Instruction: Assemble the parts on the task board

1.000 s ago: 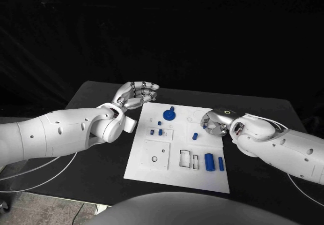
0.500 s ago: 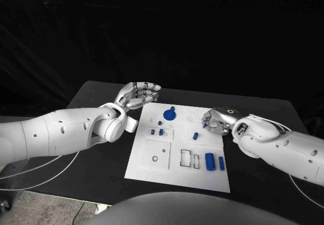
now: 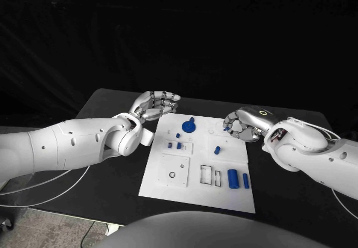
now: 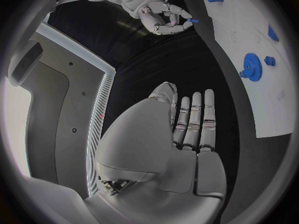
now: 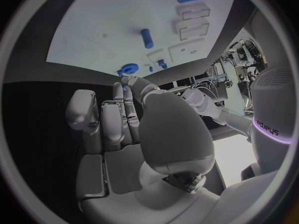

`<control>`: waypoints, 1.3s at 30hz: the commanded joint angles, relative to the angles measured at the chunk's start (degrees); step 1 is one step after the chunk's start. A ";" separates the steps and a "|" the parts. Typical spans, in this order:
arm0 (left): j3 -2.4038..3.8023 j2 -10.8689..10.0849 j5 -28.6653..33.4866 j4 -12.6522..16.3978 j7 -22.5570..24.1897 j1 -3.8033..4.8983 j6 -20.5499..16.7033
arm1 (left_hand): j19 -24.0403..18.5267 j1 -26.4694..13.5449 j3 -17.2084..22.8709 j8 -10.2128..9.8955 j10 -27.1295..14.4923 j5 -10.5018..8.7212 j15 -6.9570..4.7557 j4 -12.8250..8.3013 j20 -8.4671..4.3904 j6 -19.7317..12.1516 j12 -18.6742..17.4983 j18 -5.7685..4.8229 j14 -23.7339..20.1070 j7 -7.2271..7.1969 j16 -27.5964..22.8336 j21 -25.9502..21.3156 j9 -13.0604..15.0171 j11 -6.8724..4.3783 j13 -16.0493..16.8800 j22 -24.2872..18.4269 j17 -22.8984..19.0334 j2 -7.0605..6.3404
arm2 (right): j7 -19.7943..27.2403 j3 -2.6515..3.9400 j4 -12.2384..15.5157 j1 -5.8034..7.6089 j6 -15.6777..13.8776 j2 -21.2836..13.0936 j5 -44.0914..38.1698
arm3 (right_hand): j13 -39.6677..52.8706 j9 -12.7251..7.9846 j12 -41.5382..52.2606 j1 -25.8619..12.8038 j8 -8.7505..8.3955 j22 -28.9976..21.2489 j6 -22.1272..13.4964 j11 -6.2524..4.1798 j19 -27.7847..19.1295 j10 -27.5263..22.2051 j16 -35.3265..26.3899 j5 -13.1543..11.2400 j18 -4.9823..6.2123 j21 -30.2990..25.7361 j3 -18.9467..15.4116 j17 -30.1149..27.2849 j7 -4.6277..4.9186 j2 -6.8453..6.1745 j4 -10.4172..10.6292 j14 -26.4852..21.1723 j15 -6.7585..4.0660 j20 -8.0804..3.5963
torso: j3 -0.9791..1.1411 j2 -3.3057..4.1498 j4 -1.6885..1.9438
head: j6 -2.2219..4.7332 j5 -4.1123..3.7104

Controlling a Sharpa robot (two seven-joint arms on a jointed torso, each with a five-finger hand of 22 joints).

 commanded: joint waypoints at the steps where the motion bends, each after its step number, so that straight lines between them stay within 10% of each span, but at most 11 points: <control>1: 0.03 0.25 -0.29 -0.06 -0.07 0.02 1.19 | 0.23 0.38 -0.04 0.27 0.00 0.22 0.03 -0.20 -0.05 -0.13 0.32 0.51 0.30 0.30 0.29 0.17 -0.09 0.24 -0.05 0.04 -0.09 0.17 | -2.28 -0.03 3.26 0.27 3.47 -0.33 -0.52 | -0.03 0.10 -0.06 -0.47 0.04 7.26 0.07 0.14 0.29 0.46 -0.11 -0.26 -0.56 -0.28 -0.40 -0.06 -0.11 -0.04 -0.01 0.35 0.05 0.17 | 0.03 0.01 0.06 | 0.01 0.15; 12: -0.02 0.69 -0.29 -0.50 -0.16 -0.20 1.57 | 0.14 0.41 -0.06 0.36 -0.02 0.18 0.08 -0.12 -0.04 -0.24 0.34 0.49 0.24 0.38 0.26 0.17 -0.20 0.35 -0.24 0.19 -0.21 0.38 | -5.15 -0.10 8.42 -0.82 10.77 3.82 -2.93 | -0.55 -0.25 -0.45 -0.73 -1.14 7.19 -0.86 0.27 0.27 0.60 -0.11 0.19 -0.54 -0.49 -0.24 -0.24 0.05 0.00 0.26 0.39 0.13 0.22 | -0.01 -0.09 0.37 | 0.01 1.14; 39: -0.07 1.99 0.27 -1.51 -0.36 -0.98 2.24 | 0.02 0.46 -0.07 0.48 -0.06 0.17 0.23 0.03 -0.02 -0.44 0.38 0.46 0.19 0.45 0.24 0.17 -0.39 0.53 -0.53 0.42 -0.37 0.72 | -5.31 -0.09 0.27 -6.87 11.66 15.30 -6.50 | -1.32 -0.94 -1.22 -1.30 -2.49 6.98 -1.12 0.54 -0.03 0.38 -0.55 1.35 -0.40 -1.32 0.05 -0.93 0.23 -0.30 0.59 0.09 0.35 0.39 | 0.01 -0.14 0.35 | 0.01 3.16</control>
